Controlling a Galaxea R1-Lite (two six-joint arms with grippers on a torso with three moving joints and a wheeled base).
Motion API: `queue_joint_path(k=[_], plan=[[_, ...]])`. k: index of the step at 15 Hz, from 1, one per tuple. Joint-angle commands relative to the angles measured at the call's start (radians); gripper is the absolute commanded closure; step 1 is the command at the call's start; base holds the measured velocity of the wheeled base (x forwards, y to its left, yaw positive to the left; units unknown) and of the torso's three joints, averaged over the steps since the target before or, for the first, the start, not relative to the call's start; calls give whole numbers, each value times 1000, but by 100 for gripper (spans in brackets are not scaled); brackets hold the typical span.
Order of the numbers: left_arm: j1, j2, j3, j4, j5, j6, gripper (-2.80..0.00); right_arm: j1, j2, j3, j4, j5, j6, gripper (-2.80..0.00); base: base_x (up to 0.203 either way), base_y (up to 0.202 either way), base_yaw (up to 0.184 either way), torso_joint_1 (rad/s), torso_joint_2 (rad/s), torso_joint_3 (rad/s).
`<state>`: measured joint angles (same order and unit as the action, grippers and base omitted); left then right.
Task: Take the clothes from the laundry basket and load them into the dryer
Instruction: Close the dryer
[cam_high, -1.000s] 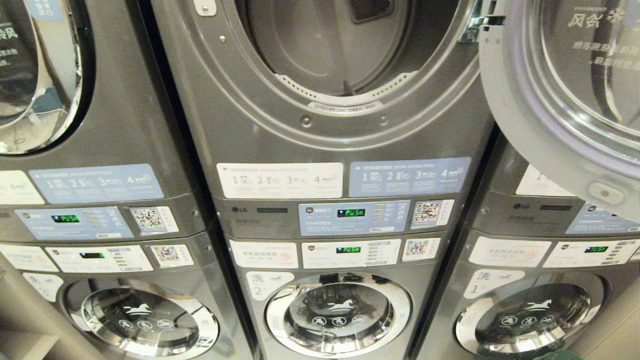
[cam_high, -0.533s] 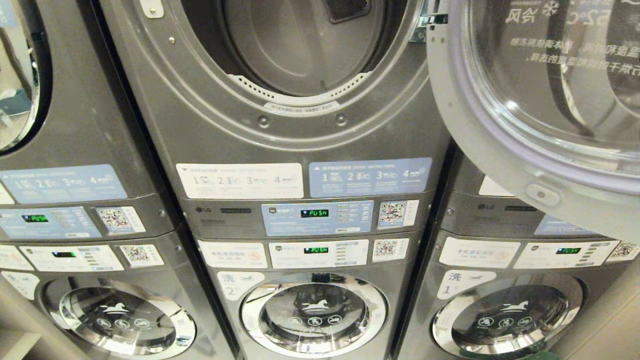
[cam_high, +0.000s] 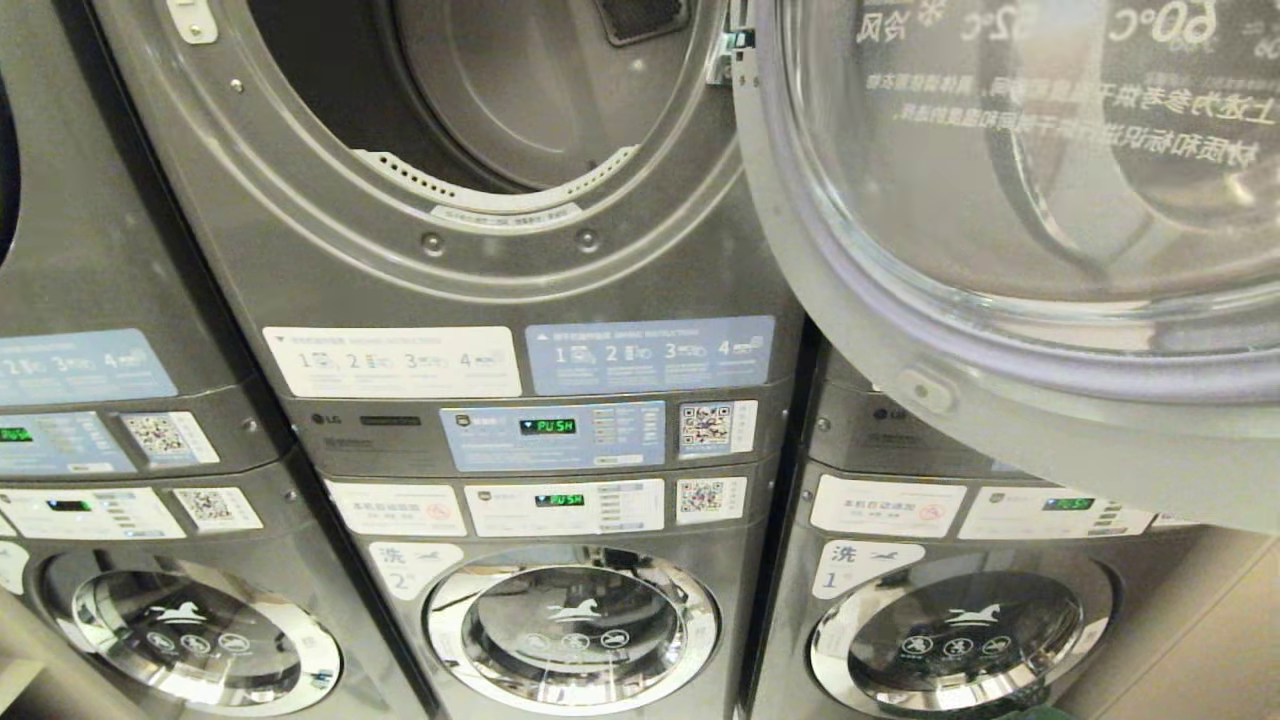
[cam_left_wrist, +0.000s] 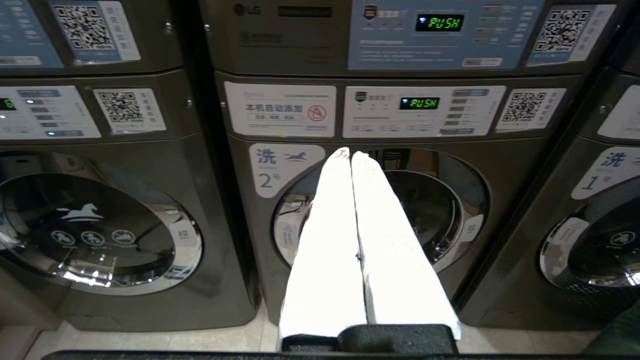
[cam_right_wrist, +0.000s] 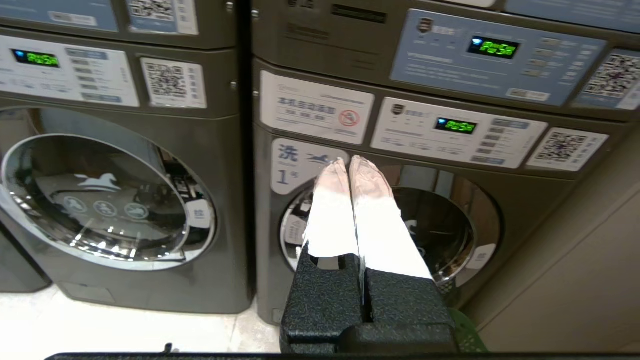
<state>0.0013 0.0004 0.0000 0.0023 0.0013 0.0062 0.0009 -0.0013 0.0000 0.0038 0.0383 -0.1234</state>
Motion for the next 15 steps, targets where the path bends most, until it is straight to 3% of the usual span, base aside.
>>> queue_joint_path(k=[1, 8, 15], plan=[[0, 0, 0, -1, 0, 0, 0, -1, 0, 0, 1, 0, -1, 0, 0, -195, 2, 5, -2, 1], [0, -1, 0, 1, 2, -2, 0, 1, 0, 0, 1, 0, -2, 0, 0, -172, 1, 2, 3, 3], [0, 0, 0, 1, 2, -3, 0, 1, 0, 0, -1, 2, 5, 0, 0, 0, 0, 3, 1, 68]])
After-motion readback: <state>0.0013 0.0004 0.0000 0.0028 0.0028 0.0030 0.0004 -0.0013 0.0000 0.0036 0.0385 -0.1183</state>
